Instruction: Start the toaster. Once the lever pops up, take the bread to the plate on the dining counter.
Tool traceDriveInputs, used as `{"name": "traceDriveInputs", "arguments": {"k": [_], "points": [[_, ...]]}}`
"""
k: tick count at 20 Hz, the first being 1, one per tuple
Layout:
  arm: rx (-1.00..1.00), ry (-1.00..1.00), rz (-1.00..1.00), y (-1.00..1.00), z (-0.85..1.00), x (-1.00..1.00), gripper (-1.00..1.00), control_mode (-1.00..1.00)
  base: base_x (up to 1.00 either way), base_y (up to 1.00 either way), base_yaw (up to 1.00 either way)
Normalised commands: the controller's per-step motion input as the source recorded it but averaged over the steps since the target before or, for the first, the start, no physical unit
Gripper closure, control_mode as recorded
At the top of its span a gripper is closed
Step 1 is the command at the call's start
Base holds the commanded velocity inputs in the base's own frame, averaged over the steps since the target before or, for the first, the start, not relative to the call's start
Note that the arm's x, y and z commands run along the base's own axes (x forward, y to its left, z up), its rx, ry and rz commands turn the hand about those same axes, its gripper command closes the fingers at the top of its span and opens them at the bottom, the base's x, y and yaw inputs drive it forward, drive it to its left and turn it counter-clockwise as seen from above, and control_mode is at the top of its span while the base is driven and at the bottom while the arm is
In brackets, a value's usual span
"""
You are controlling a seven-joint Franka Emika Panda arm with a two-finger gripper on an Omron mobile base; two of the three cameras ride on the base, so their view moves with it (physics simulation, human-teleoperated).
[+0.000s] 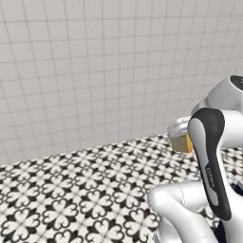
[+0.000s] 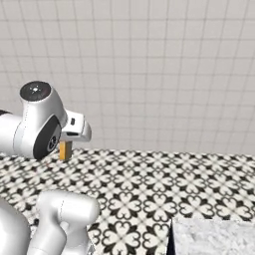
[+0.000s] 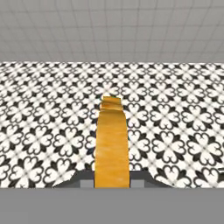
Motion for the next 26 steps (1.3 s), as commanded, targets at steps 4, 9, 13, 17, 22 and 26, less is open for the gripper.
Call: {"name": "traceDriveInputs", "arguments": {"k": [4, 9, 13, 17, 22, 26], "points": [[0.0, 0.0, 0.0, 0.0, 0.0, 0.0, 1.0, 1.0, 1.0, 0.32, -0.32], [0.0, 0.0, 0.0, 0.0, 0.0, 0.0, 1.0, 1.0, 1.0, 0.14, -0.32], [0.0, 0.0, 0.0, 0.0, 0.0, 0.0, 1.0, 1.0, 1.0, 0.0, -0.39], [0.0, 0.0, 0.0, 0.0, 0.0, 0.0, 1.0, 1.0, 0.86, -0.05, -0.41], [0.0, 0.0, 0.0, 0.0, 0.0, 0.0, 1.0, 1.0, 0.55, -0.15, -0.33], [0.0, 0.0, 0.0, 0.0, 0.0, 0.0, 1.0, 1.0, 0.46, -0.04, -0.24]]}}
